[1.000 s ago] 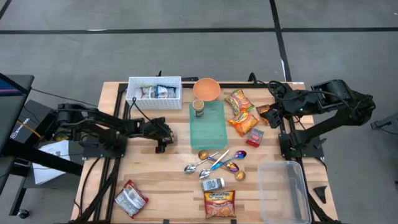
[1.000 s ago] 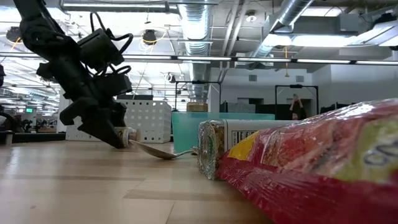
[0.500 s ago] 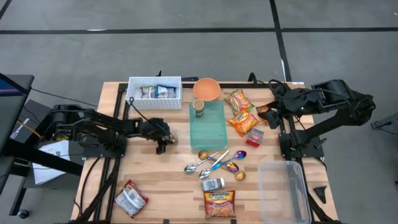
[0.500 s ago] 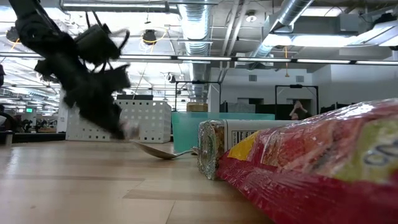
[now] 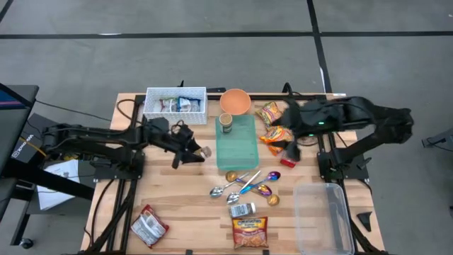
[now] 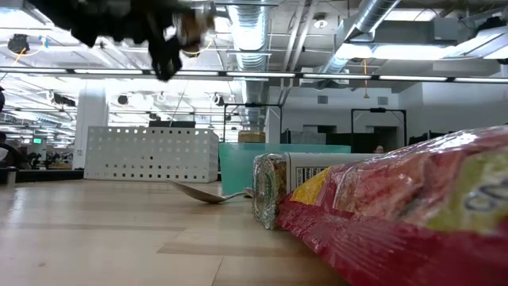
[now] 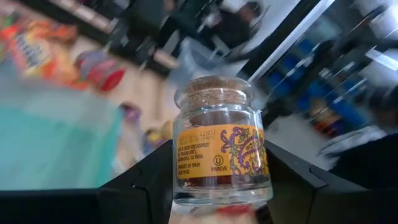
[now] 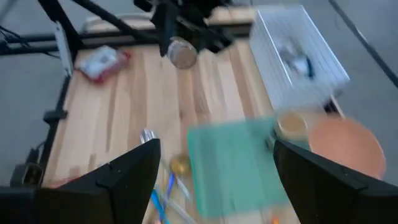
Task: Pick & Place Food Item
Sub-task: Put the brown seasoning into the blue bin
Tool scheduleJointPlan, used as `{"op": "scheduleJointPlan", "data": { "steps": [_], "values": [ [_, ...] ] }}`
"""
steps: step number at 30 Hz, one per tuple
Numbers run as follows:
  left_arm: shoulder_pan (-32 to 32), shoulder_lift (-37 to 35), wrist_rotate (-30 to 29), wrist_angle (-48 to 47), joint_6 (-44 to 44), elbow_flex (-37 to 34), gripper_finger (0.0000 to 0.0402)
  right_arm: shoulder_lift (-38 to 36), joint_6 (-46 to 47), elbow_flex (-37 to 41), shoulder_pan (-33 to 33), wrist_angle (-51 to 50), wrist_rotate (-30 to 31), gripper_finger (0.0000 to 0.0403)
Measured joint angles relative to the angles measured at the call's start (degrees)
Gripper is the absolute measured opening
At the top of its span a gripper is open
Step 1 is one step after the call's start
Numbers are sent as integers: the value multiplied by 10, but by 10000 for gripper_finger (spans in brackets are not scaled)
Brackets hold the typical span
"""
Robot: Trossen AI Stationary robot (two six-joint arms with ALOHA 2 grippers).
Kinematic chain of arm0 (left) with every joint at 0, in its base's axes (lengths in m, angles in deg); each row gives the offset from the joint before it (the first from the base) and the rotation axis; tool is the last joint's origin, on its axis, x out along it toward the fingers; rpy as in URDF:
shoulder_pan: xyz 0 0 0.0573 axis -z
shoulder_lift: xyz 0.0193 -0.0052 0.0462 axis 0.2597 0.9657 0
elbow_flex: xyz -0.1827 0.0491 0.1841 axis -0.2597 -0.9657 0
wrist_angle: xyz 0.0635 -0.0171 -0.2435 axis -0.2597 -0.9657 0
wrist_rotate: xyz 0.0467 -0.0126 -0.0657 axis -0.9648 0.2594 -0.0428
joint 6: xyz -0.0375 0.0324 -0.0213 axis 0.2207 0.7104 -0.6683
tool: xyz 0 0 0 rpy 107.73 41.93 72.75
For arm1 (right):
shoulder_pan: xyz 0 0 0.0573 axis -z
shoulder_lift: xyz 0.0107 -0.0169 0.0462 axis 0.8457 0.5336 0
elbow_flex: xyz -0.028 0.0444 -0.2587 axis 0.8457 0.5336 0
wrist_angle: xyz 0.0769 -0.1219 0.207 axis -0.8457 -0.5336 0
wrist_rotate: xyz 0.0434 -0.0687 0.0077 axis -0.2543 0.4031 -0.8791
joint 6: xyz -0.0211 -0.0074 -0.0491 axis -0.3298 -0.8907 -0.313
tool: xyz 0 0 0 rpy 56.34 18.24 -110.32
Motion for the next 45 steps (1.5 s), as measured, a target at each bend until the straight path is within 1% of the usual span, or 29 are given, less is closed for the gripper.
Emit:
{"op": "scheduleJointPlan", "data": {
  "steps": [6, 9, 14, 16, 19, 25, 35, 38, 42, 45],
  "values": [
    [30, -7, 0, 26, -43, 46, 185, 71, -87, -1, 23, 167, -76, 309],
    [52, 1, 0, 34, -61, 65, 185, 102, -116, 0, 29, 226, -110, 309],
    [86, 12, -8, 51, -97, 79, 185, 144, -125, 0, 30, 314, -170, 309],
    [98, 22, -8, 80, -109, 79, 185, 158, -125, 0, 26, 342, -191, 309],
    [111, 27, -17, 95, -120, 79, 185, 179, -123, 0, 18, 385, -216, 309],
    [118, 38, -25, 114, -121, 80, 185, 210, -99, 0, 7, 404, -262, 309],
    [118, 63, -24, 140, -122, 79, 186, 218, -89, 0, 17, 413, -262, 309],
    [116, 69, -24, 168, -121, 80, 187, 219, -89, 0, 18, 405, -262, 309],
    [116, 71, -23, 179, -121, 80, 186, 235, -89, 1, 22, 390, -262, 309],
    [116, 72, -23, 176, -122, 80, 187, 242, -82, -1, 22, 401, -262, 309]
  ]
}}
